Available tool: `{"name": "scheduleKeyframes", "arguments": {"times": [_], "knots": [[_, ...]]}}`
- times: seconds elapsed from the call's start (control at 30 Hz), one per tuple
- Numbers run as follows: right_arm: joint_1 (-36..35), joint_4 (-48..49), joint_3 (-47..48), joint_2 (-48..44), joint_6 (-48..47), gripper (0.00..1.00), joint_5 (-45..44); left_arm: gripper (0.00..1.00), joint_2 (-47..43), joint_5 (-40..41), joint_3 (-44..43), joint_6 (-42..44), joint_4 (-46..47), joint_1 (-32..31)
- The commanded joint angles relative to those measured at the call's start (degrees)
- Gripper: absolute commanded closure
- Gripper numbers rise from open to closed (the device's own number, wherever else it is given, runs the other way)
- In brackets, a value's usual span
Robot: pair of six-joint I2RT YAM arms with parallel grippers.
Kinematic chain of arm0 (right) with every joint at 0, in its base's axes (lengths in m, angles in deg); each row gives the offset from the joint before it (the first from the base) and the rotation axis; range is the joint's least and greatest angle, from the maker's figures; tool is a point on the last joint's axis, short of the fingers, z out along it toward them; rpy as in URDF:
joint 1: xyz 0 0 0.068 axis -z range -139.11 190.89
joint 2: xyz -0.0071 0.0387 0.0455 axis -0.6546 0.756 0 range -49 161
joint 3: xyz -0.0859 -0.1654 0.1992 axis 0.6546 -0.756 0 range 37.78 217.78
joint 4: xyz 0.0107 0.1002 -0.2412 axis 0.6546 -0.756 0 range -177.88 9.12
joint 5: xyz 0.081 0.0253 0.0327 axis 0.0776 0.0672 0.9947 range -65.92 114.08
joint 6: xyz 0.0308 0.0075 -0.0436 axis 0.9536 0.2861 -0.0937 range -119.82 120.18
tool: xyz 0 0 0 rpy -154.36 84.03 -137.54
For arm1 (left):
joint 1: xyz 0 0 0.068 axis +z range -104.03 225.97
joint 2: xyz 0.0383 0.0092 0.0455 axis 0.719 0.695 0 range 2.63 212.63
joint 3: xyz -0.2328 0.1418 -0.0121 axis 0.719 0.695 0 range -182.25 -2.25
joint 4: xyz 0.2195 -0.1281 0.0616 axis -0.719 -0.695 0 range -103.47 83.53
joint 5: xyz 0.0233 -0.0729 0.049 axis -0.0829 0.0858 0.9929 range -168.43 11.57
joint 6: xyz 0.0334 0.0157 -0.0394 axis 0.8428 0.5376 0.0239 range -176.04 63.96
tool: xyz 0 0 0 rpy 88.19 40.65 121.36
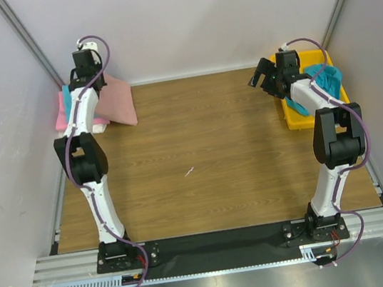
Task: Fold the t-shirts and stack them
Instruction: Neatly place the folded tshirt to the corner
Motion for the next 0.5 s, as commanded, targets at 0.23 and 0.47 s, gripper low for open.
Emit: {"name": "scheduleKeyframes", "arguments": {"times": [0.23, 0.47], "knots": [[-0.1, -0.2, 1.9, 1.3, 1.8, 0.02, 2.0, 1.0, -2.6, 0.5, -6.6, 1.9, 3.8, 3.3], [-0.7, -0.1, 1.8, 1.4, 2.2, 0.02, 2.0, 1.0, -3.4, -5.6, -7.9, -3.2, 5.2, 5.9]]}}
